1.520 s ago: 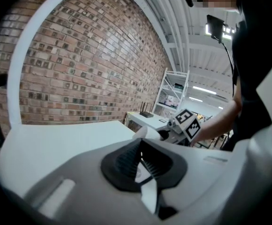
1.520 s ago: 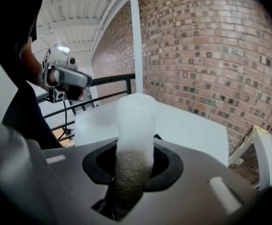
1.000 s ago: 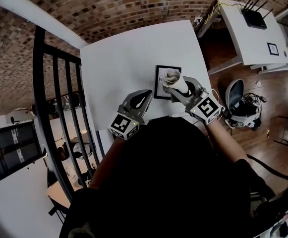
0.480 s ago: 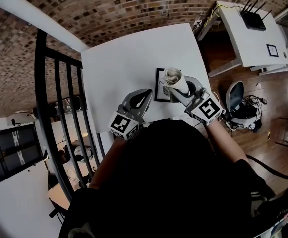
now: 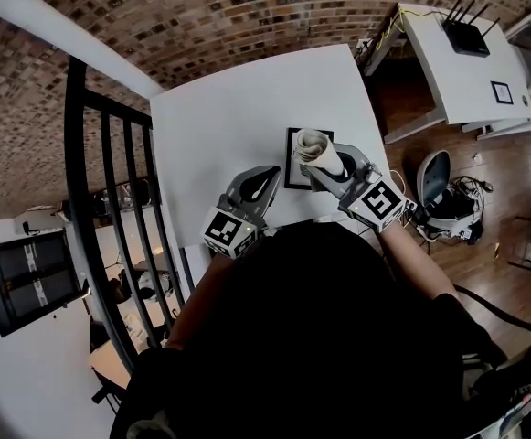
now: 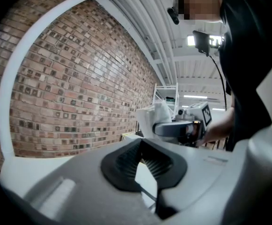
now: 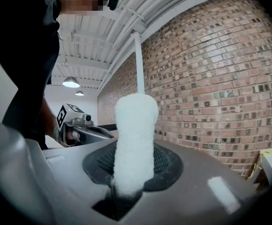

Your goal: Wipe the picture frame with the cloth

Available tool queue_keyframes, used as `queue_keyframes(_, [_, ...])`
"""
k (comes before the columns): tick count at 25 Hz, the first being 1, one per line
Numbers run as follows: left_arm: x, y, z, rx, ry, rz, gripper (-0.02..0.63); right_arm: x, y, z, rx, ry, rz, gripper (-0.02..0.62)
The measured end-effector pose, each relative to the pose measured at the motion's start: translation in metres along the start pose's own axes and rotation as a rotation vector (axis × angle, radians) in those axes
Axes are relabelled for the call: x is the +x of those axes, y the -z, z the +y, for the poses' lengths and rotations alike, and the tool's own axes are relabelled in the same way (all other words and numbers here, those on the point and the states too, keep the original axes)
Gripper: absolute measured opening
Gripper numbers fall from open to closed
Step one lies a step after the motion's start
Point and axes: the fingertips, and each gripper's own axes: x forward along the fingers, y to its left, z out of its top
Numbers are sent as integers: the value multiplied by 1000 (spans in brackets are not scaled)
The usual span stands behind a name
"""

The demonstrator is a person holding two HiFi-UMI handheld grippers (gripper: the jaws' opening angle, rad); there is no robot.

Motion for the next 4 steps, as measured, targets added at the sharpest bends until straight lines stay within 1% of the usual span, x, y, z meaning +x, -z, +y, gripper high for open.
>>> queue_keyframes(4, [4,1,6,-7,-1,6,2,3,2,-4,9,-2,11,107])
